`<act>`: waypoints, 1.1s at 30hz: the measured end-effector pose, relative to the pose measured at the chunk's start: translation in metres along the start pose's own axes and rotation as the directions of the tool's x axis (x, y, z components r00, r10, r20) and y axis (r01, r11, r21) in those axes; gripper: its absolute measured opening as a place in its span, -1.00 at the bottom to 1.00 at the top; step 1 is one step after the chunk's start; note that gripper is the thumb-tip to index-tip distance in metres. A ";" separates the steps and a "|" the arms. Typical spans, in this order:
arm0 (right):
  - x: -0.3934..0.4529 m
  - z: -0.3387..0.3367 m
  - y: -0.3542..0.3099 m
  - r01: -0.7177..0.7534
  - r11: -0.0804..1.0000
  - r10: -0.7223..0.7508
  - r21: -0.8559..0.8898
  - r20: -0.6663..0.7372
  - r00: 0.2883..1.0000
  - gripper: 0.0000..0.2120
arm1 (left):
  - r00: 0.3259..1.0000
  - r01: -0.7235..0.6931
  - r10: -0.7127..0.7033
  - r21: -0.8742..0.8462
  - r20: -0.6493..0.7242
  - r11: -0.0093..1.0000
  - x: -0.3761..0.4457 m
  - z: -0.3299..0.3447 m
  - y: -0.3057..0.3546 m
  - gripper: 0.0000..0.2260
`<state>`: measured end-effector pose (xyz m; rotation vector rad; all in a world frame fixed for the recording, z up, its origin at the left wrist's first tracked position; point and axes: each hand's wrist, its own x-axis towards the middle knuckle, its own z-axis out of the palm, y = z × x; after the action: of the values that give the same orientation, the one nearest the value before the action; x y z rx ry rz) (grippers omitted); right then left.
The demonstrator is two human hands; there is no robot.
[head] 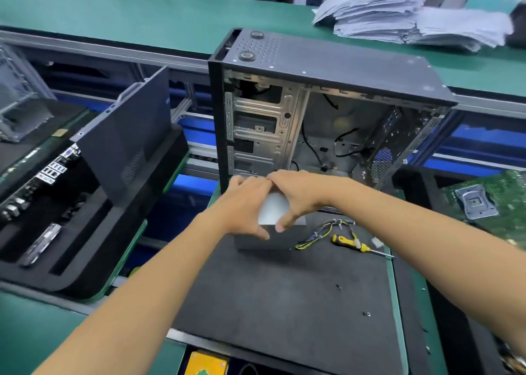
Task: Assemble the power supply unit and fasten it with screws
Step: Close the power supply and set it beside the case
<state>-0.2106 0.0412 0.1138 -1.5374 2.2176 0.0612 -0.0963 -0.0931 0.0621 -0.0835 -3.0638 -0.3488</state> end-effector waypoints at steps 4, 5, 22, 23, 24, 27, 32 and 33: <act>0.009 0.004 -0.009 -0.013 0.991 0.014 -0.131 0.004 1.000 -0.36 | 0.965 0.261 -0.255 -0.359 0.064 0.896 -0.030 0.003 -0.033 0.04; 0.010 0.003 -0.010 -0.023 0.990 0.025 -0.138 0.014 1.000 -0.38 | 0.949 0.309 -0.295 -0.502 0.111 0.808 -0.035 0.002 -0.037 0.05; 0.043 0.022 -0.047 -0.001 0.984 -0.032 -0.175 -0.182 0.983 -0.36 | 0.511 -0.180 -0.844 -0.940 0.162 -0.289 -0.013 0.050 0.014 -0.59; 0.044 0.021 -0.047 -0.010 0.983 -0.026 -0.184 -0.190 0.981 -0.37 | 0.495 -0.188 -0.854 -0.940 0.159 -0.284 -0.011 0.050 0.014 -0.58; 0.045 0.021 -0.048 -0.016 0.980 -0.023 -0.196 -0.195 0.980 -0.38 | 0.477 -0.199 -0.865 -0.940 0.154 -0.277 -0.010 0.049 0.015 -0.58; 0.047 0.019 -0.048 -0.034 0.975 -0.011 -0.218 -0.203 0.979 -0.36 | 0.433 -0.229 -0.889 -0.936 0.147 -0.266 -0.006 0.049 0.016 -0.58; 0.050 0.018 -0.046 -0.028 0.975 -0.019 -0.222 -0.210 0.977 -0.35 | 0.419 -0.213 -0.897 -0.945 0.140 -0.247 -0.003 0.052 0.013 -0.55; 0.050 0.018 -0.046 -0.022 0.974 -0.025 -0.224 -0.205 0.978 -0.35 | 0.420 -0.210 -0.897 -0.947 0.138 -0.245 -0.003 0.053 0.013 -0.55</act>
<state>-0.1780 -0.0154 0.0885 -1.7354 2.4421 0.1643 -0.0953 -0.0691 0.0132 0.9720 -1.0029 -1.9945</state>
